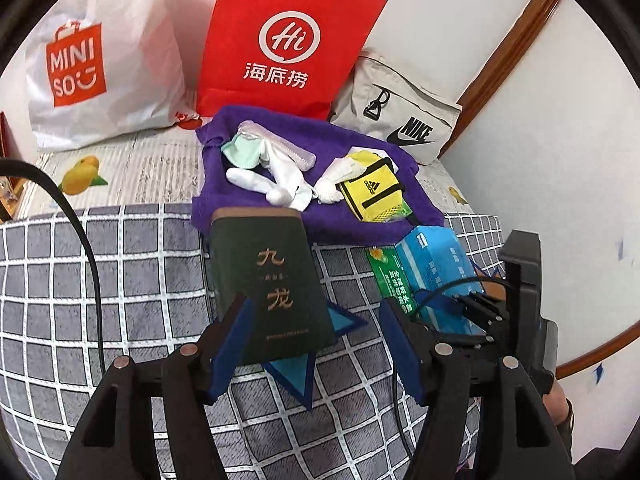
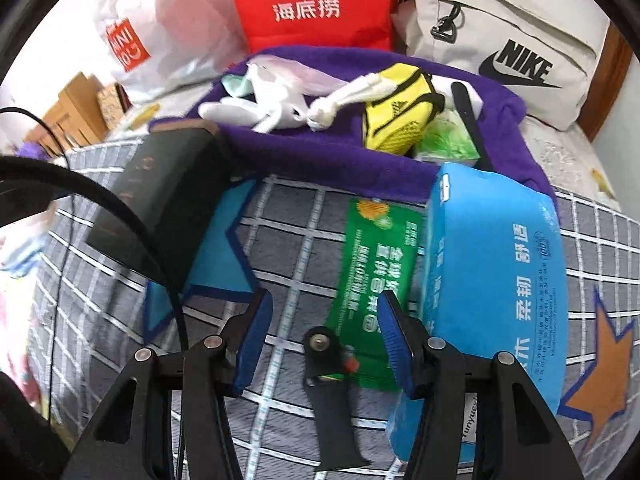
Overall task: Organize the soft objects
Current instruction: 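Reach the right tool down to the green fruit-print packet on the cover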
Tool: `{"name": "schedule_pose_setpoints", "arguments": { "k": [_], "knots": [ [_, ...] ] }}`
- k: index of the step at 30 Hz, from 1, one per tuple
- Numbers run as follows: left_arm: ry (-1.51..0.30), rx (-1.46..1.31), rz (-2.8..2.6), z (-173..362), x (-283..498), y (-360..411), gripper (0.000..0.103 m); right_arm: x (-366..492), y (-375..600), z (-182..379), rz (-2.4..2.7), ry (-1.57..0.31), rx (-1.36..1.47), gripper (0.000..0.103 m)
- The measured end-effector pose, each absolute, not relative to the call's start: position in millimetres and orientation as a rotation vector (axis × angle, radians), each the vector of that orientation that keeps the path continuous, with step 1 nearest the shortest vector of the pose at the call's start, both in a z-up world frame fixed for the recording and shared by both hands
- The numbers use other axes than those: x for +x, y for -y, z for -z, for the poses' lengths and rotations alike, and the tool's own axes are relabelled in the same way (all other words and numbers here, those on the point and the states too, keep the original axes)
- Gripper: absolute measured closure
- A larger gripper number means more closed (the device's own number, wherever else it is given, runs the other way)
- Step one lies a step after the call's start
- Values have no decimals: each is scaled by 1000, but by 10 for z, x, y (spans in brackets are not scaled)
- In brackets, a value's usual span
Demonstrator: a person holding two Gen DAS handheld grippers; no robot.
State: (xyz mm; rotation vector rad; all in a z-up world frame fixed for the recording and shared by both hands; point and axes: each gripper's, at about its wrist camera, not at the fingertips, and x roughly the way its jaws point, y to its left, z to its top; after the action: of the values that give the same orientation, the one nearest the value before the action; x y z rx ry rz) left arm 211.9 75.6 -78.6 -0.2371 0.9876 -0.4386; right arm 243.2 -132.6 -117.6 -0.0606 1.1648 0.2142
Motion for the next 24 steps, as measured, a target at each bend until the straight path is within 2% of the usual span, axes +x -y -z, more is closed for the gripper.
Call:
{"name": "schedule_pose_setpoints", "arguments": {
  "k": [8, 10, 12, 15, 18, 24],
  "knots": [
    [-963, -272, 457, 816, 2046, -876, 39, 2576, 1108, 1374, -96, -1201, -219, 49],
    [-952, -274, 461, 813, 2017, -905, 39, 2589, 1097, 1409, -72, -1208, -238, 54],
    [-946, -278, 464, 816, 2000, -930, 39, 2591, 1115, 1419, -39, -1199, -268, 75],
    [-945, -290, 463, 840, 1993, -964, 39, 2590, 1158, 1419, -44, -1197, -300, 89],
    [-943, -290, 465, 859, 1982, -973, 39, 2558, 1194, 1363, -89, -1192, -258, 93],
    [-951, -278, 463, 912, 1960, -976, 39, 2384, 1160, 1173, -231, -1206, -114, 94]
  ]
}}
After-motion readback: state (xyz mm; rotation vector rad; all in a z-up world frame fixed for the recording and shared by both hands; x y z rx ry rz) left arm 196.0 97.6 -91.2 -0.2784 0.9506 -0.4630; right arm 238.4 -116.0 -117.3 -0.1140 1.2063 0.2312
